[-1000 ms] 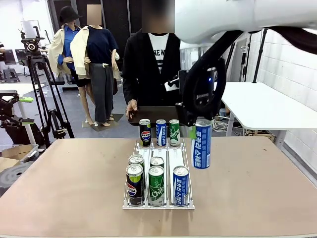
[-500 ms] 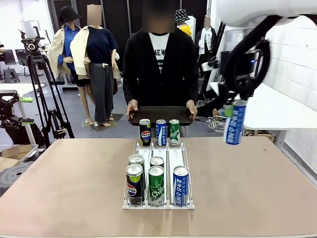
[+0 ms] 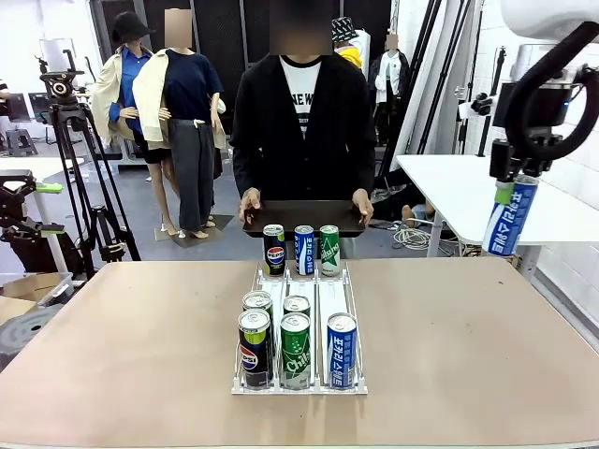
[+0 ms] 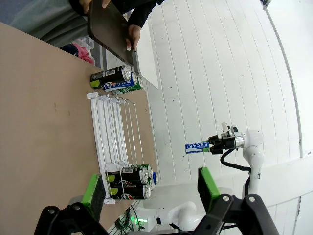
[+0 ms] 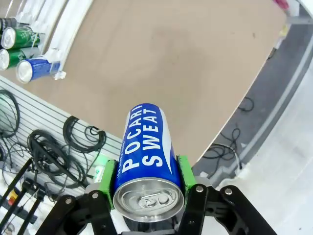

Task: Retrieve and hand over the desired beverage to the person.
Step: Pick up a can of the same type that the person held from the Automatic Can Dispenser, then place the picked can on the Handle tray extended by the person.

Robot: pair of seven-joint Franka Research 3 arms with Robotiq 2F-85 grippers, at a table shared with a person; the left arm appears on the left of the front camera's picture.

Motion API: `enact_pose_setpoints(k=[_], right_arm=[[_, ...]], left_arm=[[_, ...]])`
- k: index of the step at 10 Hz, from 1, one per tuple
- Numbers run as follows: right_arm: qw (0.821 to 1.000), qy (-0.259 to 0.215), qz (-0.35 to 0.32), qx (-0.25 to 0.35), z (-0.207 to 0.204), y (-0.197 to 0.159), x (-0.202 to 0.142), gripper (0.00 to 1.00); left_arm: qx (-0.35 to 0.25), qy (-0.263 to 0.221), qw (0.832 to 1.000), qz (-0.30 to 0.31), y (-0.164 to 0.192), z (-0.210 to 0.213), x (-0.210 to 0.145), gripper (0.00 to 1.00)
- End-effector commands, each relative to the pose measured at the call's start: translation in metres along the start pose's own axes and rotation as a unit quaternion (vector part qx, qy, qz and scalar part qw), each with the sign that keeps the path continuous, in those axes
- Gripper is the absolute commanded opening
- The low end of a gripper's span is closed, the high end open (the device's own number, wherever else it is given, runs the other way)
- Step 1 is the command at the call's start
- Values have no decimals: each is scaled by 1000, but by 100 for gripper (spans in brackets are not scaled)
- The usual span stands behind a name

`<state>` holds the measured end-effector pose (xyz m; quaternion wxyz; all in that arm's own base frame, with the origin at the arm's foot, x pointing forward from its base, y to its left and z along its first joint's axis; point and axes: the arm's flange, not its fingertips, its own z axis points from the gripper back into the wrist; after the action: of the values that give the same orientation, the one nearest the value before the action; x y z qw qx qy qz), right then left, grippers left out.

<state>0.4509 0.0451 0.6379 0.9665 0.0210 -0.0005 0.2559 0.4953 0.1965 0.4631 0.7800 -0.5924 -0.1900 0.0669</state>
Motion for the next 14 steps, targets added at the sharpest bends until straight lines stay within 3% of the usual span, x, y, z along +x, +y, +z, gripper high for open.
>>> enact_pose_setpoints(k=[1,2,3,14], right_arm=[[1000,-12,11,11,9,-6,-6,11],[1000,-26,8,12,12,-6,-12,11],[1000,-2,1,3,0,-9,-4,11],[1000,-2,1,3,0,-9,-4,11]], left_arm=[[0,0,1000,0,-2,0,0,100],[0,0,1000,0,-2,0,0,100],[0,0,1000,0,-2,0,0,100],[0,0,1000,0,-2,0,0,100]])
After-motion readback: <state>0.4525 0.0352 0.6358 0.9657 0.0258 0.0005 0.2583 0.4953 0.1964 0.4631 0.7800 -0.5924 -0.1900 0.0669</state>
